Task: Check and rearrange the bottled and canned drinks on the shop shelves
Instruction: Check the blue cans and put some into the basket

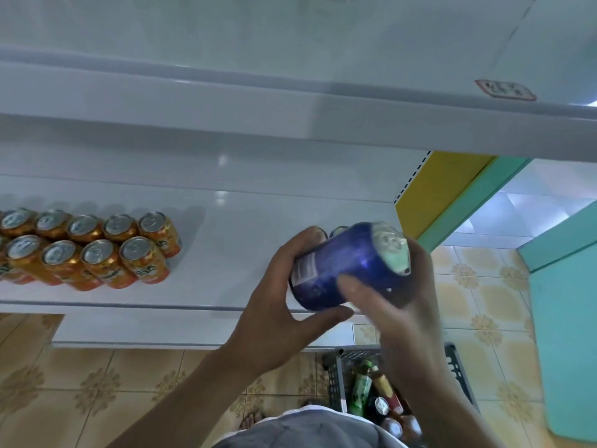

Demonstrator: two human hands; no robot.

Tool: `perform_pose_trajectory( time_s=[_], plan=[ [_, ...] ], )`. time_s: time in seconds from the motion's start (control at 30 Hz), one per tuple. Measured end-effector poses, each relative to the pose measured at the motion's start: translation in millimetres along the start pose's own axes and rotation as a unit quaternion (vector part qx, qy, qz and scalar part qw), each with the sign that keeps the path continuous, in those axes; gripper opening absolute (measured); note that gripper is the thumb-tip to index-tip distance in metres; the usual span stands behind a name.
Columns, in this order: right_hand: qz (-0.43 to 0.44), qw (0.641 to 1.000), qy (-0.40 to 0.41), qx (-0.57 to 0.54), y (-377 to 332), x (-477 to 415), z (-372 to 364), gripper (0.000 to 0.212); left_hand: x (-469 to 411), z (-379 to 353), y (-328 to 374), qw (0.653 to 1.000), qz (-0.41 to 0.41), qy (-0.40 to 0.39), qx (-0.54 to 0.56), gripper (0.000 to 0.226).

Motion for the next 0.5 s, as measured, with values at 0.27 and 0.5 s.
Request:
perform_pose_trajectory(
  time_s=[0.27, 0.5],
  plan=[
    [-0.420, 0.731, -0.092, -0.530, 40.5, -3.0, -17.6, 0.081, 2.1, 4.7, 15.6, 1.000, -0.001, -0.011, 0.008, 0.080],
    [-0.441, 0.705, -0.139, -0.537, 54.5, 0.9, -28.3, 0.054, -0.1, 7.1, 24.4, 1.000, -0.020, -0.023, 0.008, 0.077]
  ],
)
Point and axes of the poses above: each hand's wrist, its own x-axis away from the middle knuckle, its own z-axis out of the back of the hand, y = z × x, the point moved 3 cm from there along -x, towards the middle knuckle, and after that the axes turned 5 degrees about -z, right-handed, at the moved point
